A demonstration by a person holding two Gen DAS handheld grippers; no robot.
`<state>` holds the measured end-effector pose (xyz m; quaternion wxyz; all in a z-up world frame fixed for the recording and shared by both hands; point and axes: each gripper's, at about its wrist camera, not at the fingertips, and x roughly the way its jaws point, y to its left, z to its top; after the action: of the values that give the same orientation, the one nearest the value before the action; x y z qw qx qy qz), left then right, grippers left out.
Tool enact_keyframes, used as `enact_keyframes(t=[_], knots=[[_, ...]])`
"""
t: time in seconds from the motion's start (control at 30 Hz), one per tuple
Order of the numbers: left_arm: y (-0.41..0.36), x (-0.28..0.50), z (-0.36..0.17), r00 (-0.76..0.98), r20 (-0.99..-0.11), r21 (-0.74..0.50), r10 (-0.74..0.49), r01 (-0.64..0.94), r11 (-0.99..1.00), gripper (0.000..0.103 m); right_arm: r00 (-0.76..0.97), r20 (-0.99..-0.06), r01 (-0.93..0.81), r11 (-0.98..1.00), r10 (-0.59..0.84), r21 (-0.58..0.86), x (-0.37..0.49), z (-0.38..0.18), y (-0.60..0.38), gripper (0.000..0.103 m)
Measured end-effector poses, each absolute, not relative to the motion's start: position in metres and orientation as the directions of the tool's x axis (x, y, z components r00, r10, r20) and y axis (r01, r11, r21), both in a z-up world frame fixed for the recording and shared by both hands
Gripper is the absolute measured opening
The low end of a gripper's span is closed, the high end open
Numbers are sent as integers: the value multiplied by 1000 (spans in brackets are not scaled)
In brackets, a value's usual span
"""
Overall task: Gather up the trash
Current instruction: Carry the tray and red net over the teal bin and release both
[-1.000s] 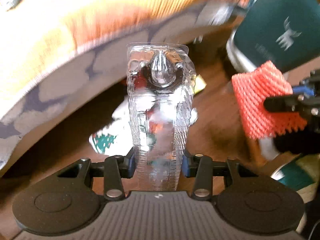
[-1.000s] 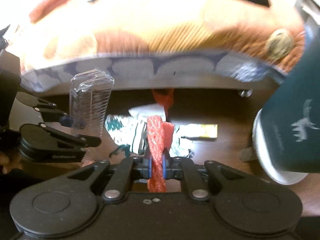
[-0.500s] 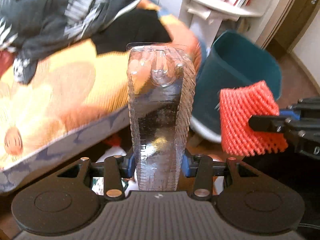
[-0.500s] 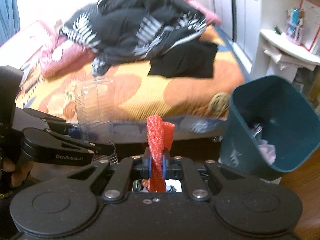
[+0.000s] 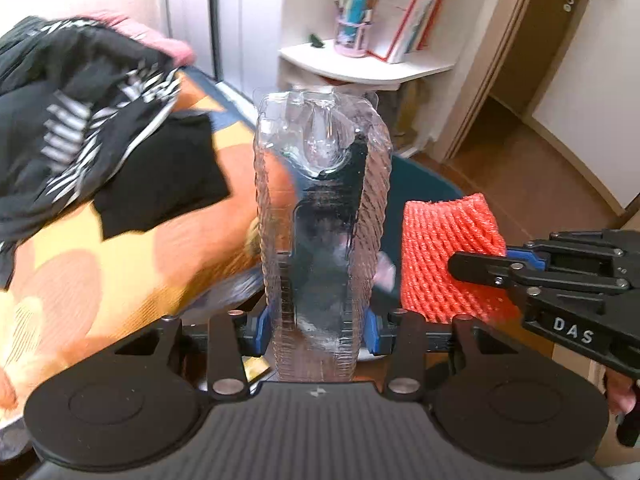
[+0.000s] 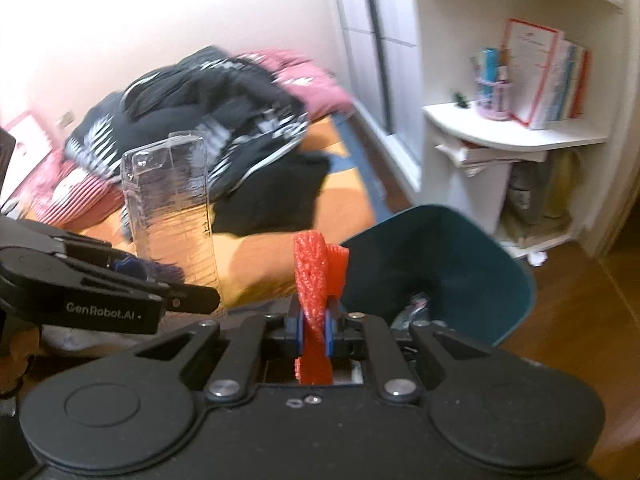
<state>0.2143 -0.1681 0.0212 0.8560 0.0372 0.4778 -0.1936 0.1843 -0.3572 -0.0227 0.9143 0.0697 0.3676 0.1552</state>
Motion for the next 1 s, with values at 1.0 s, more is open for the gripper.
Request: enact_keyframes(t=[1.0], knots=[[-307, 335, -115, 238, -950, -107, -201, 358, 928, 43, 524, -802, 98, 915, 287, 392, 268, -138, -446, 21]])
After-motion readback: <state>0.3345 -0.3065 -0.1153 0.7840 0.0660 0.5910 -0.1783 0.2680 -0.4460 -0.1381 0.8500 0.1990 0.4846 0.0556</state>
